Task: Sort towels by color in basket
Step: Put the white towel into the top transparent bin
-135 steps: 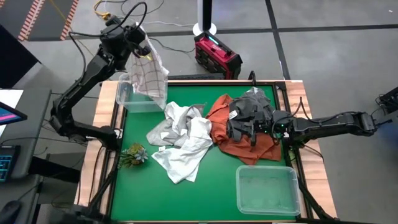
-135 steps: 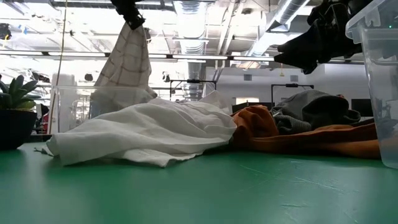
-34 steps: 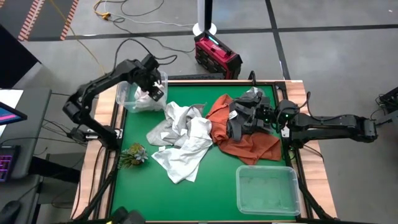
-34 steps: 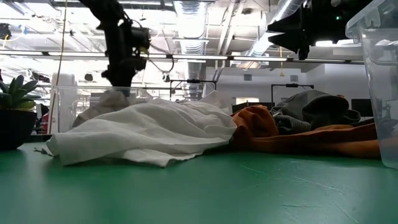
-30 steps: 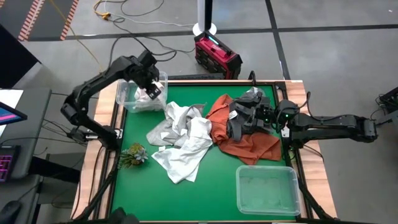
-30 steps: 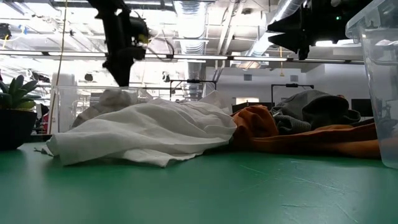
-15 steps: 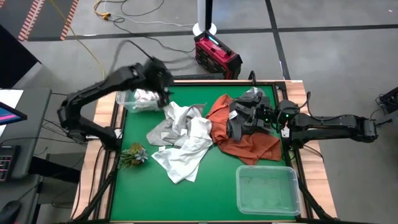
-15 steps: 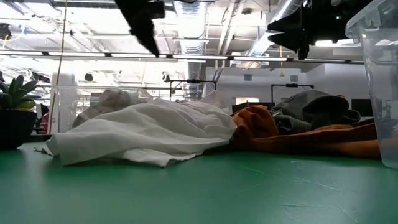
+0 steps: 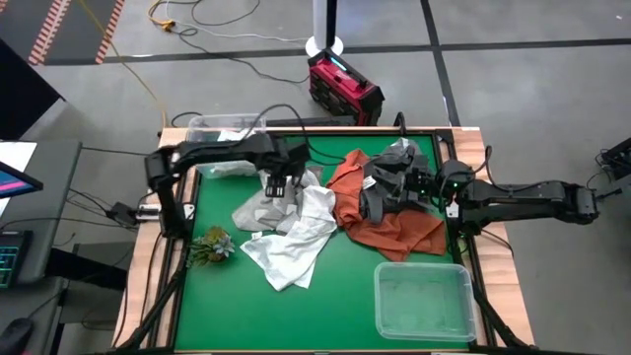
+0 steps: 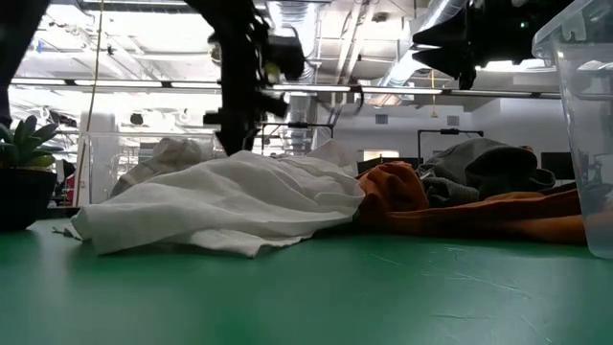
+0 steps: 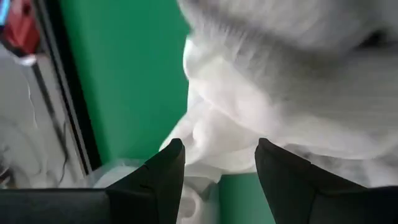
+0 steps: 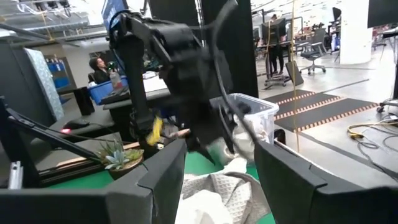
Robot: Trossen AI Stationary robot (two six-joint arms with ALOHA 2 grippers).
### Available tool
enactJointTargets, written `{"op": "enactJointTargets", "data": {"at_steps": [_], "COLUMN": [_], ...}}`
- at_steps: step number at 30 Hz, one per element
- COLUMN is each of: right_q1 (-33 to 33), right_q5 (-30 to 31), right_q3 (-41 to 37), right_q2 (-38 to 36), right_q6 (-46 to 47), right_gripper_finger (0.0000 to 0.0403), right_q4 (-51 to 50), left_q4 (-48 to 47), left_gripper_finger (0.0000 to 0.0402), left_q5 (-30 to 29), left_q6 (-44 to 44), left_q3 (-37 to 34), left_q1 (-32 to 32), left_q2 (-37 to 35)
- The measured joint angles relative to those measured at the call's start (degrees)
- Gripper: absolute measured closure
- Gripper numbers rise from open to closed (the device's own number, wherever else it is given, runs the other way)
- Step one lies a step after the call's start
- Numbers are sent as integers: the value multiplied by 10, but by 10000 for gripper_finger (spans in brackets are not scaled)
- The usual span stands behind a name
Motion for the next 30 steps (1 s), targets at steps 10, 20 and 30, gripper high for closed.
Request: {"op": "enactJointTargets", "data": {"at_steps": [10, 20, 30], "right_q1": [-8, -8, -8], "right_q5": [0, 0, 0], "right_q3": [0, 0, 0], "right_q2": [0, 0, 0], "right_q6": [-12, -13, -8], "right_gripper_finger": [180, 180, 180], "right_q4": [-9, -11, -17], "left_q4": [-7, -3, 18], "left_gripper_finger": [214, 379, 400], "left_q5": [-29, -27, -28], "left_q6": [32, 55, 7], "left_q3": [0, 0, 27], "left_q1": [0, -9, -10], "left_q2": [64, 65, 1]}}
